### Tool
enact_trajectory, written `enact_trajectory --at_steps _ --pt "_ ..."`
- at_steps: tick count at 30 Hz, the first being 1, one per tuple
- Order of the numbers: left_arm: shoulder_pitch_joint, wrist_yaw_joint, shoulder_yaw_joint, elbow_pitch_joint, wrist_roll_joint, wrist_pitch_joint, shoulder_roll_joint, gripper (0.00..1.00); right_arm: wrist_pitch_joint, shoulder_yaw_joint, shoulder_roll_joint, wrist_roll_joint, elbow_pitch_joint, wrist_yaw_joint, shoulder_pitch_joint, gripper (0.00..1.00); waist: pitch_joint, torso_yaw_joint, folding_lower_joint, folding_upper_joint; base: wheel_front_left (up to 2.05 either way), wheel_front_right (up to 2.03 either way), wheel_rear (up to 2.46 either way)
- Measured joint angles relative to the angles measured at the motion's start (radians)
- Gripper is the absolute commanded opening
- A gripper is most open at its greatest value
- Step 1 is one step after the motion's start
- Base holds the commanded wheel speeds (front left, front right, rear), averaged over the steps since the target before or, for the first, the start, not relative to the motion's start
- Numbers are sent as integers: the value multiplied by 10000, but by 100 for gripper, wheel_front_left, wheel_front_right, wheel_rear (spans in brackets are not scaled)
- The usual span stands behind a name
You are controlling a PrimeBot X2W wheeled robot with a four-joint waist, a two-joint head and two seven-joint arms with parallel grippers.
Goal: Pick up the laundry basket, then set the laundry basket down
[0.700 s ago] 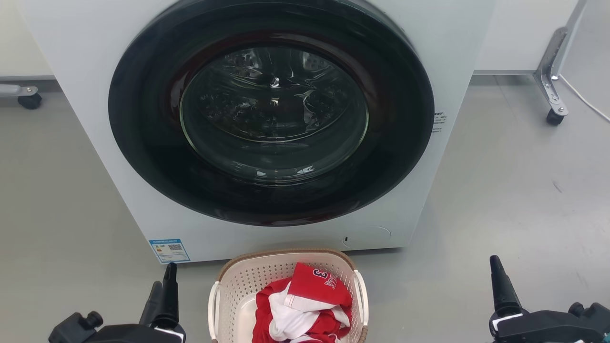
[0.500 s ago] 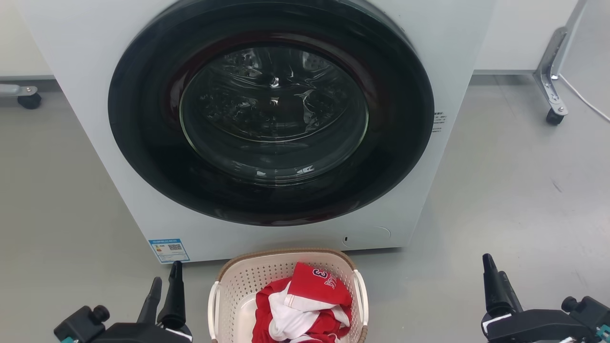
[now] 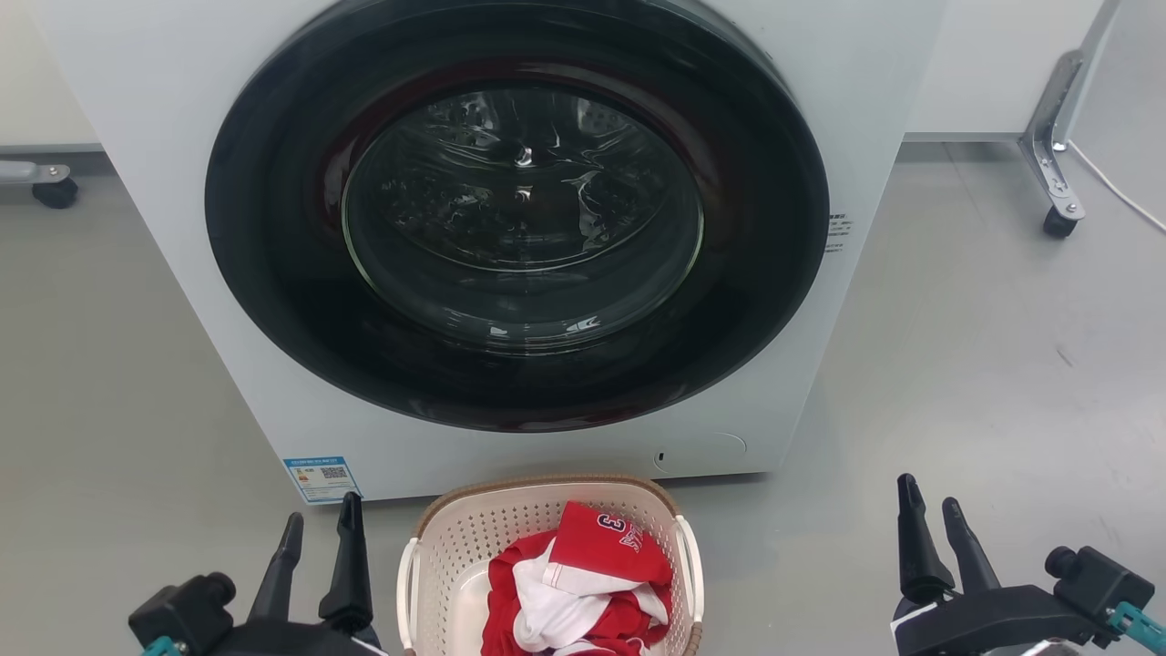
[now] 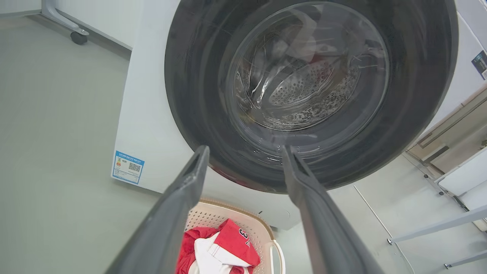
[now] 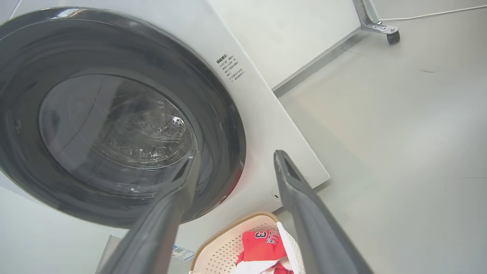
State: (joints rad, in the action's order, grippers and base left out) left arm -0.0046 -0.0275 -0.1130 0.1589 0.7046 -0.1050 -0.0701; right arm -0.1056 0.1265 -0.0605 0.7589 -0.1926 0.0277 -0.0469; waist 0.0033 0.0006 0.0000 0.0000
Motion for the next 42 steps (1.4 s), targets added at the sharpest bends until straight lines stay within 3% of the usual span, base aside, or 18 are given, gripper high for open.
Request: enact_trajectory --at_steps 28,42 --pt "590 -704 -617 -698 -4694 -1032 0 100 -1041 949 -59 -4094 646 616 196 100 -118 -18 0 0 0 0 0" --pt "761 -963 -840 -1018 -6303 -1480 0 100 -1438 1264 -79 -5793 961 792 209 100 -52 3 0 0 0 0 0"
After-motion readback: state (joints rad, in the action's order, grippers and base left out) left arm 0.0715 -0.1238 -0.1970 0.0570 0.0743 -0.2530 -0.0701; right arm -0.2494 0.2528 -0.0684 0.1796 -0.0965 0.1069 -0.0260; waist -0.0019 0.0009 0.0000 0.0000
